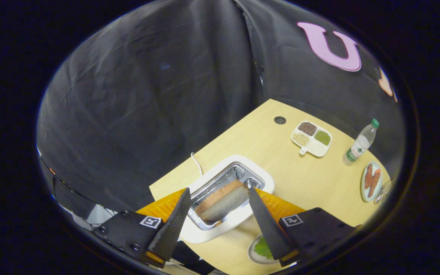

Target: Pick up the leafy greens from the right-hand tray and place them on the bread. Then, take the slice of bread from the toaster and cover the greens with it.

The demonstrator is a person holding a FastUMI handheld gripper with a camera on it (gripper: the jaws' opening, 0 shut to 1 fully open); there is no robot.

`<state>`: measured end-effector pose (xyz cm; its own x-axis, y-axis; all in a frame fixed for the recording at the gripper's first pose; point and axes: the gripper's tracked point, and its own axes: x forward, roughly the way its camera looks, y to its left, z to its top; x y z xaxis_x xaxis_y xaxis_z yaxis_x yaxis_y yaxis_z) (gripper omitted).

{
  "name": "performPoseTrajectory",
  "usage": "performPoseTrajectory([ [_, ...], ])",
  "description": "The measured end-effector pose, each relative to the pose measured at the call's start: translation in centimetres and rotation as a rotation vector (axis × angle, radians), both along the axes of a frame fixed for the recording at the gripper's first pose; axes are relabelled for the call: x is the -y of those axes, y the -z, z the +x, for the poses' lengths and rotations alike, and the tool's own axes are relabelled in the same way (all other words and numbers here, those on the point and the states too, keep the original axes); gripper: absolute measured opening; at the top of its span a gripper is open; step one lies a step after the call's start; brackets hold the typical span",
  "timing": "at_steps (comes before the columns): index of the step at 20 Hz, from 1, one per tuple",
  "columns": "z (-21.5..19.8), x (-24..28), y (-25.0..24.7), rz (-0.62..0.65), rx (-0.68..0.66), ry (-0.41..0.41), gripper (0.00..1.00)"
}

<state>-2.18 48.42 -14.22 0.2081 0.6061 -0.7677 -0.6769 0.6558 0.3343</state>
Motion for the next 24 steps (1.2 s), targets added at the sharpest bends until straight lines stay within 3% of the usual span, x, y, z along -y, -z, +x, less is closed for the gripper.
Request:
performPoseTrajectory([
  [9, -1.2, -0.6, 2.8, -0.051, -0.067, -0.032, 0.87],
  [16, -1.7, 0.4, 2.9, -0.092, -0.053, -0.058, 0.49],
  [18, -1.9, 0.7, 2.8, -0.086, -0.070, -0.030, 0.14],
  [24, -1.8, 1.2, 2.0, -0.041, -0.076, -0.017, 0.06],
])
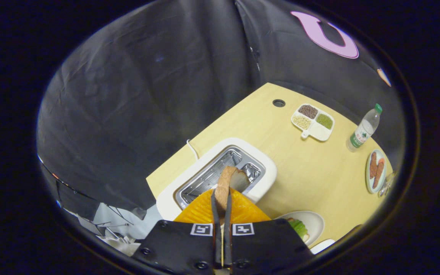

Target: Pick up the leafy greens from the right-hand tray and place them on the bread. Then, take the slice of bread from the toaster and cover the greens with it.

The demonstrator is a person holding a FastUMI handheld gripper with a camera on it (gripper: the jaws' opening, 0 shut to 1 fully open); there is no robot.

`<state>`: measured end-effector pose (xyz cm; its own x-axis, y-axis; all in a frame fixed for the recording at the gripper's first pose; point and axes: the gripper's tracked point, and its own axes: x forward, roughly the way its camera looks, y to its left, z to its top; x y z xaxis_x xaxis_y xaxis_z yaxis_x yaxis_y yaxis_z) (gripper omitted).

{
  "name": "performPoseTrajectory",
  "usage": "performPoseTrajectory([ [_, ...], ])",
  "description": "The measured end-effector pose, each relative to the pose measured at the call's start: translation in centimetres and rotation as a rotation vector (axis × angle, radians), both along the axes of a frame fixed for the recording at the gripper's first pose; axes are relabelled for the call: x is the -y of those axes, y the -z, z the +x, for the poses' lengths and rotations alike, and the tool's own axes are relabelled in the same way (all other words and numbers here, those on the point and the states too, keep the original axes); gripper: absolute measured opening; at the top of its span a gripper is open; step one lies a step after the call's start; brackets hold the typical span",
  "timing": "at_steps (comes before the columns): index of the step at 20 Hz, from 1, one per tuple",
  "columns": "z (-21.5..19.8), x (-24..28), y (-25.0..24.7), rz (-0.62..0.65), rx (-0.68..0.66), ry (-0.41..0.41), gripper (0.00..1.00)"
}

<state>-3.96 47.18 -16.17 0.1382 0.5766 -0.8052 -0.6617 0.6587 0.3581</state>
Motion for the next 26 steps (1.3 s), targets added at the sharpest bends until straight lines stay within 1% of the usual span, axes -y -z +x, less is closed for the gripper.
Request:
performPoseTrajectory([
  [1, 0.2, 0.0, -0.5, 0.019, 0.008, 0.009, 0.05],
  [6, 0.5, 1.5, -2.3, 0.067, 0.020, 0.029, 0.05],
  [11, 1.1, 3.8, -3.6, 0.111, 0.010, 0.093, 0.05],
  [16, 1.3, 5.8, -5.7, 0.183, -0.011, 0.148, 0.05],
  [20, 1.5, 7.2, -5.7, 0.192, 0.000, 0.164, 0.05],
  [26, 1.3, 10.1, -4.4, 0.168, -0.005, 0.202, 0.04],
])
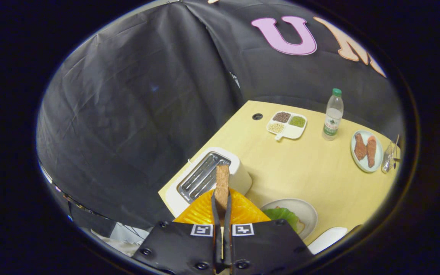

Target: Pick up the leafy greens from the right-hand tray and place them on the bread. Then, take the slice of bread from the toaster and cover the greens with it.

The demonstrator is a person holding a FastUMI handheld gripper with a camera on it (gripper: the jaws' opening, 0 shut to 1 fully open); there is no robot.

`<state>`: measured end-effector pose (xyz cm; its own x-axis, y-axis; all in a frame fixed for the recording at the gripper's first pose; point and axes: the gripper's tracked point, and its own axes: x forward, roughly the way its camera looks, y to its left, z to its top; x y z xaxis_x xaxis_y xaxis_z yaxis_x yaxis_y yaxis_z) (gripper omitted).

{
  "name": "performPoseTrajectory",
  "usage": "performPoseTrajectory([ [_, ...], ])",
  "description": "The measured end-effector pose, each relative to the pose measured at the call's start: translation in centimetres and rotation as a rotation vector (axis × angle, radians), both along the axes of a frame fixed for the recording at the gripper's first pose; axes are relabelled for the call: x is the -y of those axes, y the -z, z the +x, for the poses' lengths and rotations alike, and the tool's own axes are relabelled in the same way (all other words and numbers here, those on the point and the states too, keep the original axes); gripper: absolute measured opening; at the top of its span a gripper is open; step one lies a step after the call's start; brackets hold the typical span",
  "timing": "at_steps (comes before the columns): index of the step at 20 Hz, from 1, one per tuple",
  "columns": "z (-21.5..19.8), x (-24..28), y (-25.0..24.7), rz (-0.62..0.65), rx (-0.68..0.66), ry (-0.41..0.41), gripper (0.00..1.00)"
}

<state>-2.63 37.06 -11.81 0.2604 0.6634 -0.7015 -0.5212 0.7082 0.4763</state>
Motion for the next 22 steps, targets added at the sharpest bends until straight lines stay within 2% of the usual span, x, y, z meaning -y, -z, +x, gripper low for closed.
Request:
performPoseTrajectory([
  [22, -2.6, 8.6, 9.5, -0.034, -0.168, 0.193, 0.05],
])
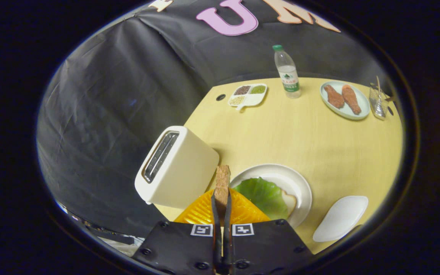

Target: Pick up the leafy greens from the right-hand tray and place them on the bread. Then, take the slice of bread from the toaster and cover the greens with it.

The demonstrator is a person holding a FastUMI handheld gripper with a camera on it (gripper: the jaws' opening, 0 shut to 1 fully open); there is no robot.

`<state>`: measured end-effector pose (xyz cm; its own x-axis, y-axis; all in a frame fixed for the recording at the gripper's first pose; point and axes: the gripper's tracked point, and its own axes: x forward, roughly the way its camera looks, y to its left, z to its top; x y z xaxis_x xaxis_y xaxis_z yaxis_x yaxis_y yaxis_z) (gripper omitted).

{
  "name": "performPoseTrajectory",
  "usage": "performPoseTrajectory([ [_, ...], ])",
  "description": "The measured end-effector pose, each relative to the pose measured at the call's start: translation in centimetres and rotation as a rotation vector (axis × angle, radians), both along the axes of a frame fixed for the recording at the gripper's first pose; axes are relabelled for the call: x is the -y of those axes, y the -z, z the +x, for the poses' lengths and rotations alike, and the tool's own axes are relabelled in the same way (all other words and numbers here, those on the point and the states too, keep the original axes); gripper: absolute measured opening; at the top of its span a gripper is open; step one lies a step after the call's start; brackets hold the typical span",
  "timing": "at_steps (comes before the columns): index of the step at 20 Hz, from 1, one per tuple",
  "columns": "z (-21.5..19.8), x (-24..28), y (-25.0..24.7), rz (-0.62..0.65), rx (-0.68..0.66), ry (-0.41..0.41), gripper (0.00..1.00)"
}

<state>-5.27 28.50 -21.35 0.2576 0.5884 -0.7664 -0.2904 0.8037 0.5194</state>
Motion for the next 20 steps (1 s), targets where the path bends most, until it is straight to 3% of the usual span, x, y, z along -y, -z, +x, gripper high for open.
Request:
performPoseTrajectory([
  [12, -0.2, 4.5, 4.7, -0.112, 0.000, 0.020, 0.09],
  [13, -0.3, 4.8, 4.8, -0.122, 0.000, 0.021, 0.24],
  [14, -0.4, 5.2, 4.9, -0.131, 0.005, 0.020, 0.23],
  [20, -0.8, 6.3, 5.4, -0.164, 0.024, 0.002, 0.51],
])
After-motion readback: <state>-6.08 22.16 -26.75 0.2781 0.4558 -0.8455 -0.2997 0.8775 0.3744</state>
